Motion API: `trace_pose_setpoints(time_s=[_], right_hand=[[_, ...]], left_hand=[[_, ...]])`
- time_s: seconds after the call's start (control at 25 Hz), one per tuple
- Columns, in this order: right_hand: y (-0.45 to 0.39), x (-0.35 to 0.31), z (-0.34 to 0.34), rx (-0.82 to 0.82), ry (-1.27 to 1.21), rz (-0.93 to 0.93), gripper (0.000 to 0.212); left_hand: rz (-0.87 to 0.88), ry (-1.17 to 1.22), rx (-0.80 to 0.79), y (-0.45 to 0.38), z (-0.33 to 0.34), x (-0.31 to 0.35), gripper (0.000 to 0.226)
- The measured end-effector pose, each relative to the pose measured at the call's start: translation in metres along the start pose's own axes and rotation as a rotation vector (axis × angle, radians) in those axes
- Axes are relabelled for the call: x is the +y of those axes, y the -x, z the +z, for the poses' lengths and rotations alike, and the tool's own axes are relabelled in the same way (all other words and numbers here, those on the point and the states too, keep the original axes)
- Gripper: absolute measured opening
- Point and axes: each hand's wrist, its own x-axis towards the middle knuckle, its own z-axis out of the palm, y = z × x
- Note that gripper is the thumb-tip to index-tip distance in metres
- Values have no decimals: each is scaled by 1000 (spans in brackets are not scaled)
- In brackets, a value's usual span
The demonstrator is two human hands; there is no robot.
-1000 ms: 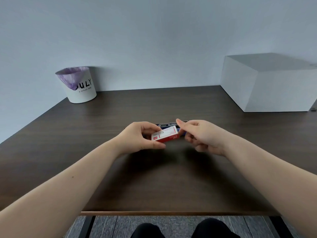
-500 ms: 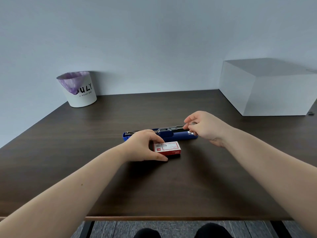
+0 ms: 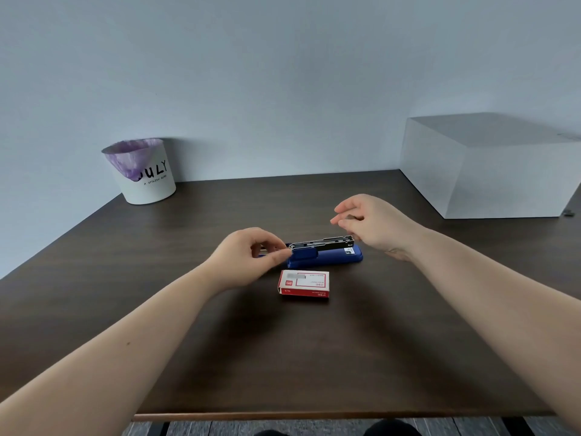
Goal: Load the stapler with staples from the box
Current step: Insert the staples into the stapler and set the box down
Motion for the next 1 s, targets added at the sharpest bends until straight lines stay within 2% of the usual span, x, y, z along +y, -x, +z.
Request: trace_pose_setpoints(time_s=[0.12,0.24,0.36,0.44,0.52,0.6,0.68,0.76,1.0], right_hand=[[-6,0,2,-44,57,11,32],[-8,-2,6,-64,32,-33,28],[-8,-4,1,-79,-18,-74,24],[-9,-4,-4,-77,30,-107,24],[-10,-2,-6,-80,93,-149,25],[-11,1,-7,-119,153,-193,29],[-11,3,-6,-157,176,-202,33],[-14,6,-3,-129,164,-187,31],[-21,6,10,-52,147,-141,13]], left_hand=[[-83,31,114,-4,-4,-10,9],[-64,-82,173,-6,-8,-22,11],[-54,-210,99,-7,-15,-37,32],[-122,-269,-8,-7,-20,-45,54],[-214,-223,-86,-8,-21,-49,66],[-267,-152,-100,-10,-20,-51,59],[-268,-125,-102,-12,-20,-50,41],[-259,-93,-98,-13,-21,-47,31],[-263,48,-39,-14,-33,-41,30]])
